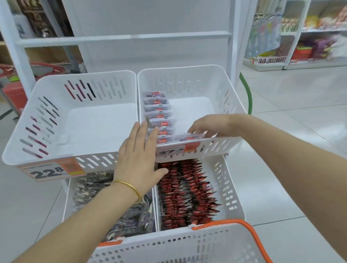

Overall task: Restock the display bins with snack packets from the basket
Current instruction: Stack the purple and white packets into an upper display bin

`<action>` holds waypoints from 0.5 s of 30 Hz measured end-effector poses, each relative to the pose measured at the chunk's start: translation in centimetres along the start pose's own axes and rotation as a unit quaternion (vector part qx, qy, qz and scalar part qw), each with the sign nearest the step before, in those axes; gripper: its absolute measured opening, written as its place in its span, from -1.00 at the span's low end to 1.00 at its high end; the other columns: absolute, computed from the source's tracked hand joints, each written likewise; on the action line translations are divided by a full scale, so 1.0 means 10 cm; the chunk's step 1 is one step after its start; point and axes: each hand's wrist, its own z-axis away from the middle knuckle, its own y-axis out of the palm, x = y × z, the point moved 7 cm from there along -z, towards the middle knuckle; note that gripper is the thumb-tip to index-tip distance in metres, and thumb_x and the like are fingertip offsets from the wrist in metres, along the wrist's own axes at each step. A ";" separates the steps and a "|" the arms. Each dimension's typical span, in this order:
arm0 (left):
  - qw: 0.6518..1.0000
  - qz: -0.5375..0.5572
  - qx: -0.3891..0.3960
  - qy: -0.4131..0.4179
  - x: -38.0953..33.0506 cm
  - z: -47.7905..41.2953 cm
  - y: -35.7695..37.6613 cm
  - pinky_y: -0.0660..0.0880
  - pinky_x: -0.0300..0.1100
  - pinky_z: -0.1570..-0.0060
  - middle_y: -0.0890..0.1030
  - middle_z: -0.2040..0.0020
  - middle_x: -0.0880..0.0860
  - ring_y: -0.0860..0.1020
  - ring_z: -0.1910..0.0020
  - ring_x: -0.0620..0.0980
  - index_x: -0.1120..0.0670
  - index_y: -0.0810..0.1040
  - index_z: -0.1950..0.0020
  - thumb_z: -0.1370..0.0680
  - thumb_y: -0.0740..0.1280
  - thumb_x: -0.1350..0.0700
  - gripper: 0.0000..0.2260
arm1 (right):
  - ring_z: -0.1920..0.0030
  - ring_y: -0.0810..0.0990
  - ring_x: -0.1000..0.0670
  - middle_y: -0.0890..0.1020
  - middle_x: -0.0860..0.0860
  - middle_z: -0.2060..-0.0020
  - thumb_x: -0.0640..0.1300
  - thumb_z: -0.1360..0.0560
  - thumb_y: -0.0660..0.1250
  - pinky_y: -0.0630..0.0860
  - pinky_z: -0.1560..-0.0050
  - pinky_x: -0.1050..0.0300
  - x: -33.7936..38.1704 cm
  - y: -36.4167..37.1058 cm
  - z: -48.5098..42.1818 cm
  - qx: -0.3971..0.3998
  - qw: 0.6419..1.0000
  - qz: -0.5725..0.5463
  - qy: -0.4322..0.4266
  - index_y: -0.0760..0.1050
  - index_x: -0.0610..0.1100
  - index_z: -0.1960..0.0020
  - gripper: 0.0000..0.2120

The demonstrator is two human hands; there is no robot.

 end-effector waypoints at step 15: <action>0.958 0.182 0.221 0.022 -0.41 1.86 -0.02 -0.01 -0.16 -0.43 -0.10 -0.52 -0.08 -0.11 -0.48 -0.11 -0.04 0.06 -0.52 -0.53 0.28 -0.09 -0.37 | 0.04 0.61 0.10 0.66 0.07 0.04 -0.22 -0.51 0.28 0.46 0.08 0.27 -0.48 1.54 1.55 -0.132 0.951 -0.265 -0.085 0.59 -0.01 -0.07 -0.79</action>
